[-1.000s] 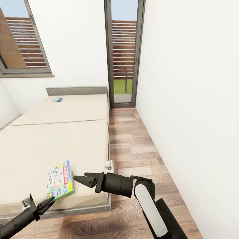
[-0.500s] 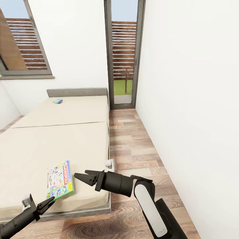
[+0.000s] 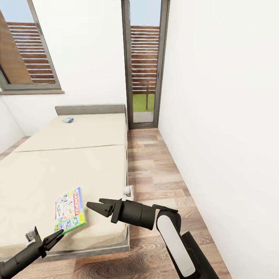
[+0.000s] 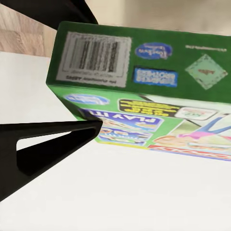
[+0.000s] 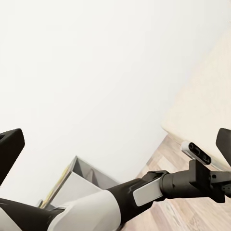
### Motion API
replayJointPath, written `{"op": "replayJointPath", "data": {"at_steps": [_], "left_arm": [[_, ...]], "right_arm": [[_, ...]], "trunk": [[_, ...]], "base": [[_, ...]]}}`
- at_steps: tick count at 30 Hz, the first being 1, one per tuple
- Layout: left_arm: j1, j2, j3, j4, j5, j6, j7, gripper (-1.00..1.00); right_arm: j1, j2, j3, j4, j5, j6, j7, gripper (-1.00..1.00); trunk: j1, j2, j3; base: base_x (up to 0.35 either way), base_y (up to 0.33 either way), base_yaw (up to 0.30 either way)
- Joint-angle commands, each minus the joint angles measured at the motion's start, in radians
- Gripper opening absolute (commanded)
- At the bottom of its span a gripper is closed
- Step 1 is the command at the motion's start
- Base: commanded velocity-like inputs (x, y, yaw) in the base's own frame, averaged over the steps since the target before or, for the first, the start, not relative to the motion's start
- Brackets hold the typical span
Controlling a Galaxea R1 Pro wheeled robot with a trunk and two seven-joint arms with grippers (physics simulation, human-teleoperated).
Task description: Put all the toys in the child's room - the three board games (two on the bed and one on the table), the two jigsaw puzzles on the table, and the tennis ball on the table - inside the toy box on the table in the child's room.
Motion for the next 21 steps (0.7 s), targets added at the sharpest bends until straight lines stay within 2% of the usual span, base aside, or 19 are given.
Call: {"op": "replayJointPath", "data": {"at_steps": [1,21], "left_arm": [[-0.001,0.000,0.002,0.000,-0.002,0.010,-0.004,-1.00],[-0.001,-0.001,0.002,0.000,-0.002,0.010,-0.004,-1.00]], "right_arm": [[-0.001,0.000,-0.001,0.000,-0.001,0.005,0.001,1.00],[-0.001,0.000,-0.001,0.000,0.000,0.004,0.000,1.00]], "trunk": [[-0.004,0.007,0.002],[-0.081,0.147,0.065]], "base": [[0.000,0.000,0.000],[0.000,0.000,0.000]]}}
